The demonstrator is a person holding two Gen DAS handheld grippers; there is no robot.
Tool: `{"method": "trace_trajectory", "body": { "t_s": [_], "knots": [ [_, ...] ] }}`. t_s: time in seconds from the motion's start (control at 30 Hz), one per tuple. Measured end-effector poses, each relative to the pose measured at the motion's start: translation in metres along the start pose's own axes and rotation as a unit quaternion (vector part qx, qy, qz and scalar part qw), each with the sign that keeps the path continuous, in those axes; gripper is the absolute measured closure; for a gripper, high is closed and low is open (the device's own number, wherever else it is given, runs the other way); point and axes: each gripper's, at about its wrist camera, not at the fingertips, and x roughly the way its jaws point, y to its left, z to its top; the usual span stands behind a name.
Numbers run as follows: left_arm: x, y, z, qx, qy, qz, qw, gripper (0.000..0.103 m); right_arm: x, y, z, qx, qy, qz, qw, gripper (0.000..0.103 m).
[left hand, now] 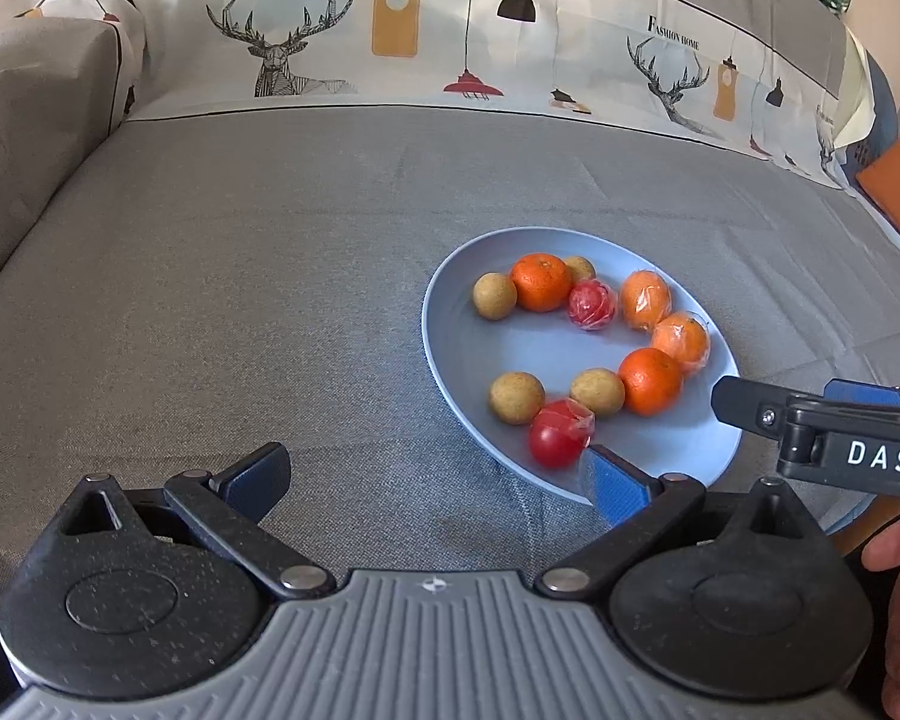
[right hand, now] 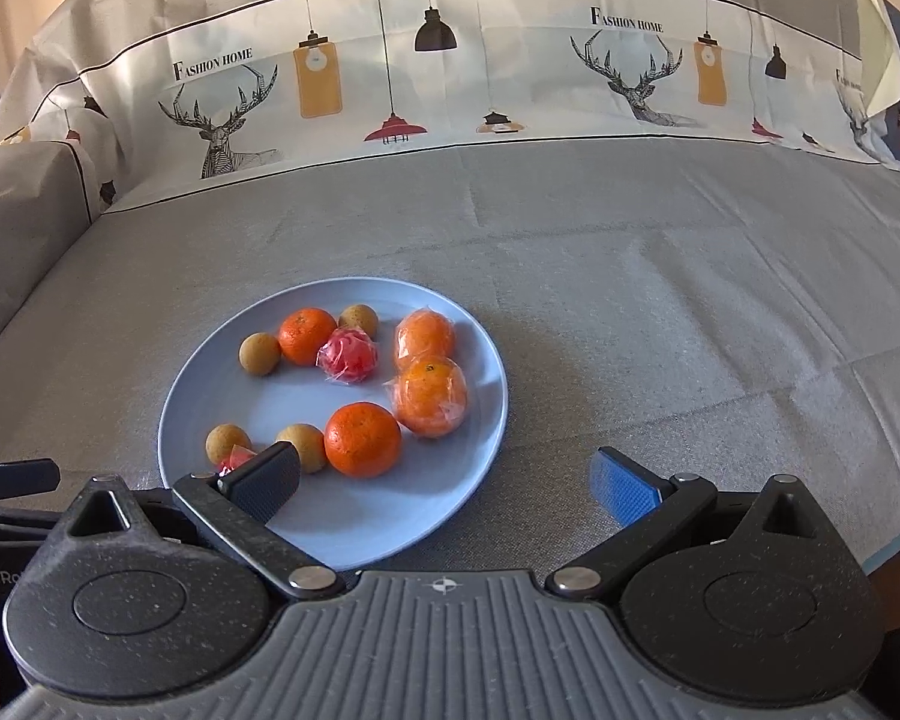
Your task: Organize fruits
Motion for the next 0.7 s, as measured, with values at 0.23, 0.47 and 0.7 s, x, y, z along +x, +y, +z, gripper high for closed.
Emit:
{"method": "trace_trajectory", "body": {
  "t_s": [0.23, 0.47, 0.7],
  "knots": [
    [0.0015, -0.0003, 0.0007, -0.003, 0.003, -0.001, 1.0000, 0.001, 0.0023, 0.0025, -0.0002, -0.008, 0.002, -0.001, 1.000, 0.001],
    [0.0024, -0.0005, 0.0007, -0.004, 0.003, -0.002, 1.0000, 0.001, 0.0027, 0.0028, -0.0006, -0.009, 0.002, -0.002, 1.000, 0.001],
    [0.0028, 0.0004, 0.0009, -0.007, 0.005, -0.005, 1.0000, 0.001, 0.0037, 0.0029, -0.0016, -0.010, 0.002, -0.002, 1.000, 0.001]
  ]
}}
